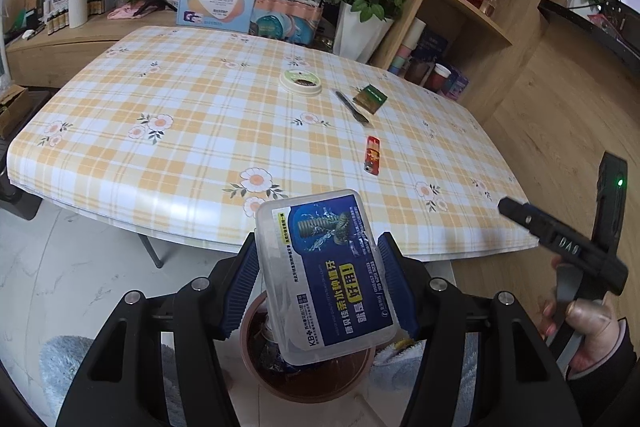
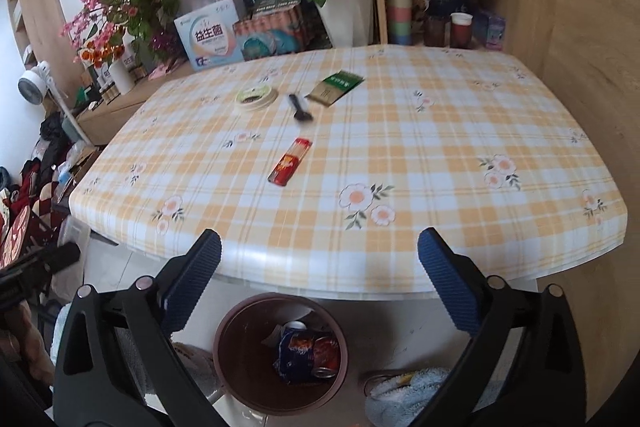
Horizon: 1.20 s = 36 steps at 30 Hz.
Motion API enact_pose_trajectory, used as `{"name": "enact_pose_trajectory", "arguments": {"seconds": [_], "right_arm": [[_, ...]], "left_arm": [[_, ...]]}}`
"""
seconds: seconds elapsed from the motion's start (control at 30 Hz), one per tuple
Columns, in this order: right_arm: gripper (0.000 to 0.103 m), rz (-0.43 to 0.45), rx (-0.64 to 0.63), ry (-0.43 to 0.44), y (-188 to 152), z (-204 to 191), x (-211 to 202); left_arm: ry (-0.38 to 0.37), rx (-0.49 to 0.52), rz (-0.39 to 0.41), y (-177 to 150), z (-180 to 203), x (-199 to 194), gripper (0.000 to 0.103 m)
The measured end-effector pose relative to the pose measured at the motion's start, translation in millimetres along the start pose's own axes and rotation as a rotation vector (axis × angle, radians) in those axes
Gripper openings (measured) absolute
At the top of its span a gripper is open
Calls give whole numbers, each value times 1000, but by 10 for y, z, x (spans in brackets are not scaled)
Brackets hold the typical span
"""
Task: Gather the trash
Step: 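Open the left gripper to drop the clear plastic box into the bin, then move both grippers back over the table toward the remaining items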
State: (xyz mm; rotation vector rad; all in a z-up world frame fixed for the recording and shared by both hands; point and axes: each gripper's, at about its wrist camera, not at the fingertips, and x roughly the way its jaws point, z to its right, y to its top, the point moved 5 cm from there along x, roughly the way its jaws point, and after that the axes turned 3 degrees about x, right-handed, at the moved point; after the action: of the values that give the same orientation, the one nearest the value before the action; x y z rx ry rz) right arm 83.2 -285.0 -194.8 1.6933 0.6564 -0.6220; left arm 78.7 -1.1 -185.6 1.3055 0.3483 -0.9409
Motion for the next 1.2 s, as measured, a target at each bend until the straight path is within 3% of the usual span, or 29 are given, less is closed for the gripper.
{"name": "enact_pose_trajectory", "arguments": {"seconds": [0.5, 0.6, 0.67, 0.87, 1.0, 1.2], "right_arm": [[97, 1, 40, -9, 22, 165, -31], [97, -2, 40, -10, 20, 172, -23], [97, -4, 40, -8, 20, 172, -18], [97, -10, 32, -15, -3, 168, 13], [97, -11, 25, -27, -16, 178, 34], [97, -26, 27, -41, -60, 212, 90]], "left_arm": [[-77, 90, -101, -134, 355, 296, 59], [-74, 107, -81, -107, 370, 271, 73], [-49, 109, -46, -65, 332, 219, 82], [55, 74, 55, 95, 66, 61, 93], [143, 48, 107, 204, -170, -52, 96], [207, 0, 129, 292, -485, -124, 97]]}}
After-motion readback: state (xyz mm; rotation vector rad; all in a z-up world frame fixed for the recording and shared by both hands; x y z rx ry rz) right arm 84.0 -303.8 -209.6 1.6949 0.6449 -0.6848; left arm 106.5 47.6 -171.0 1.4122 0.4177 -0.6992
